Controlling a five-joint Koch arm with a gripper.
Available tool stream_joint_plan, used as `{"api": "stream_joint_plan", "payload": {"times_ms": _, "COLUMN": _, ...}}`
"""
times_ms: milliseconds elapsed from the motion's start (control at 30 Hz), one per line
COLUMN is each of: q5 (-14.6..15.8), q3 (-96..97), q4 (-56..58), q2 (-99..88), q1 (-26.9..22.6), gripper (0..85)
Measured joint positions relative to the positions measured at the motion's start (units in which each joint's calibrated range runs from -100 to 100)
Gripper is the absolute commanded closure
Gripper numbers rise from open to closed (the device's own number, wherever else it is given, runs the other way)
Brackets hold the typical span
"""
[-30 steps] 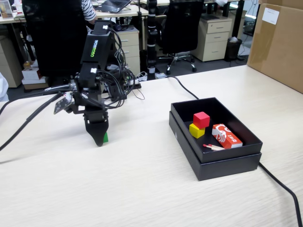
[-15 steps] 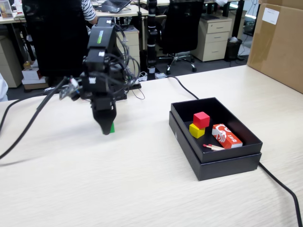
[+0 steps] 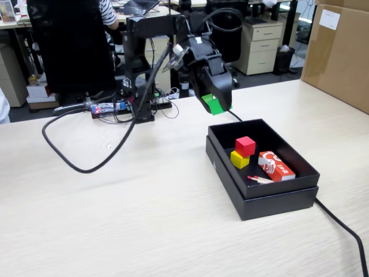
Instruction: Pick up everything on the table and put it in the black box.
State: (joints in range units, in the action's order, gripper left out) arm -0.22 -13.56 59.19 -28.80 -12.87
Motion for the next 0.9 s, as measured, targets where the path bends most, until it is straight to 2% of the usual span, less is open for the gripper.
{"api": "stream_joint_plan", "payload": {"times_ms": 267, "q5": 1.2, "q3": -1.6, "q4": 0.6, "q2": 13.9, "q1": -1.6, "gripper": 77.9}}
{"api": "stream_joint_plan", "payload": {"times_ms": 567, "q5": 3.2, "q3": -2.5, "q4": 0.6, "q2": 21.4, "q1": -3.1, "gripper": 77.7}}
{"api": "stream_joint_plan", "payload": {"times_ms": 633, "q5": 3.3, "q3": -2.6, "q4": 0.6, "q2": 22.4, "q1": -3.1, "gripper": 72.1}}
{"api": "stream_joint_plan", "payload": {"times_ms": 667, "q5": 3.4, "q3": -3.3, "q4": 0.6, "q2": 23.6, "q1": -3.1, "gripper": 63.0}}
{"api": "stream_joint_plan", "payload": {"times_ms": 700, "q5": 3.7, "q3": -4.3, "q4": 0.7, "q2": 25.8, "q1": -3.0, "gripper": 45.4}}
{"api": "stream_joint_plan", "payload": {"times_ms": 767, "q5": 3.7, "q3": -4.3, "q4": 0.9, "q2": 25.9, "q1": -3.0, "gripper": 42.0}}
{"api": "stream_joint_plan", "payload": {"times_ms": 900, "q5": 3.7, "q3": -4.5, "q4": 1.6, "q2": 25.8, "q1": -2.5, "gripper": 41.2}}
